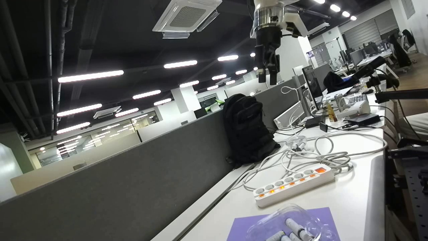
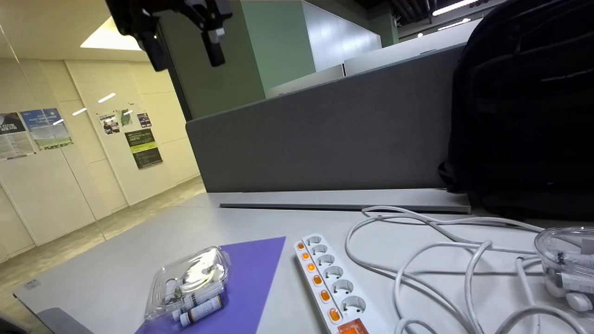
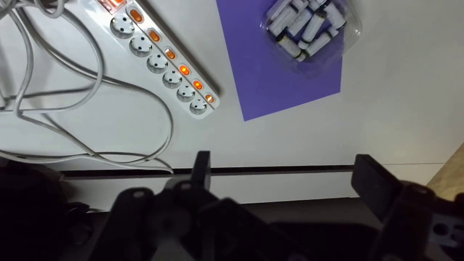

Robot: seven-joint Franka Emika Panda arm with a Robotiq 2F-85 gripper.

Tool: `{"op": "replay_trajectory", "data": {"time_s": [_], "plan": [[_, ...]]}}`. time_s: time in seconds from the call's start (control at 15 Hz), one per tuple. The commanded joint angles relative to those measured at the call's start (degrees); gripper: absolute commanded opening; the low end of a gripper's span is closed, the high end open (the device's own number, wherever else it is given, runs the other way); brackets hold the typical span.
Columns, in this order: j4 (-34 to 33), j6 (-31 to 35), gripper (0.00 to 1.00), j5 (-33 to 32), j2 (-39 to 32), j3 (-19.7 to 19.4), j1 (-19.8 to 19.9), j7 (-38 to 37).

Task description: Turn off the second switch from the left

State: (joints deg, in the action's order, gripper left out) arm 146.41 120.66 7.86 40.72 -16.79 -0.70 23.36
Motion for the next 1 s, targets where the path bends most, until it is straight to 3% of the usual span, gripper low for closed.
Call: {"op": "replay_trajectory", "data": {"time_s": [0.0,0.33,0.4,0.47,0.93], "plan": [[1.2,8.6,1.0,-0.9,-7.0,2.9,0.4,-1.7],[0.9,16.4,1.0,-5.4,-18.6,8.2,1.3,-5.0],[0.4,17.4,0.75,-6.4,-20.9,8.9,1.5,-5.9],[-0.4,18.2,0.74,-7.4,-23.5,9.5,1.8,-6.9],[-8.2,17.0,0.25,-8.5,-38.7,10.1,3.4,-9.2]]}}
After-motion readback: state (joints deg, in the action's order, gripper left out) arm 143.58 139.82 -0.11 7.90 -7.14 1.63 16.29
